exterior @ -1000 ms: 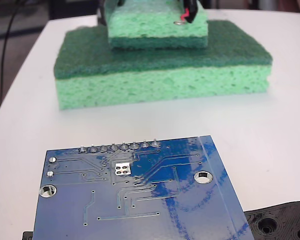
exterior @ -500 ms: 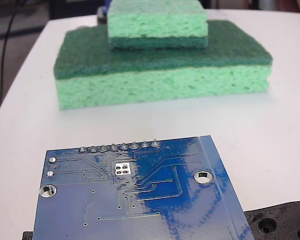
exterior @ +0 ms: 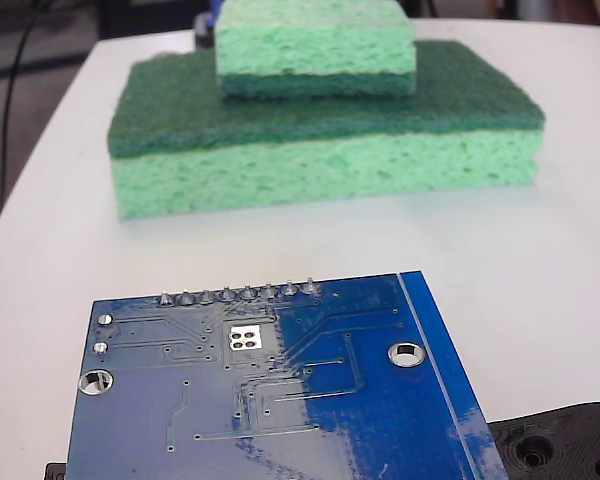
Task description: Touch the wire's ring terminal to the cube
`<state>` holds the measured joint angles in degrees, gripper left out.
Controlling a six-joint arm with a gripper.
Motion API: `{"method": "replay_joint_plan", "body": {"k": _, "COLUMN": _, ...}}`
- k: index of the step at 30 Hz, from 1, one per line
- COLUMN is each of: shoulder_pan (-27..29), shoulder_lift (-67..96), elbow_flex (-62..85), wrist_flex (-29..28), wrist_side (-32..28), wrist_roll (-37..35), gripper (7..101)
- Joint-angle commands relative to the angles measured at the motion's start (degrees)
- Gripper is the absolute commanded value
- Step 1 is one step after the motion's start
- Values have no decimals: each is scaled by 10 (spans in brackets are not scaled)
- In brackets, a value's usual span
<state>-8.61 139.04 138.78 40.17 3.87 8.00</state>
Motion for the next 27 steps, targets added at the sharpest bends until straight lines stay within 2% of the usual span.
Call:
{"method": "replay_joint_plan", "body": {"k": 1, "shoulder_pan": -17, "shoulder_lift": -35, "elbow_flex": -54, "wrist_flex": 2, "wrist_side": 19, "wrist_roll": 5, "gripper": 1003}}
{"method": "replay_joint_plan", "body": {"k": 11, "shoulder_pan": -48, "shoulder_lift": -242, "elbow_flex": -196, "wrist_flex": -28, "wrist_side": 1, "wrist_roll": 19, "gripper": 1003}}
{"method": "replay_joint_plan", "body": {"k": 20, "shoulder_pan": -89, "shoulder_lift": -333, "elbow_flex": -225, "wrist_flex": -85, "wrist_side": 3, "wrist_roll": 41, "gripper": 1003}}
{"method": "replay_joint_plan", "body": {"k": 27, "shoulder_pan": -99, "shoulder_lift": -370, "elbow_flex": -225, "wrist_flex": -112, "wrist_side": 1, "wrist_roll": 58, "gripper": 1003}}
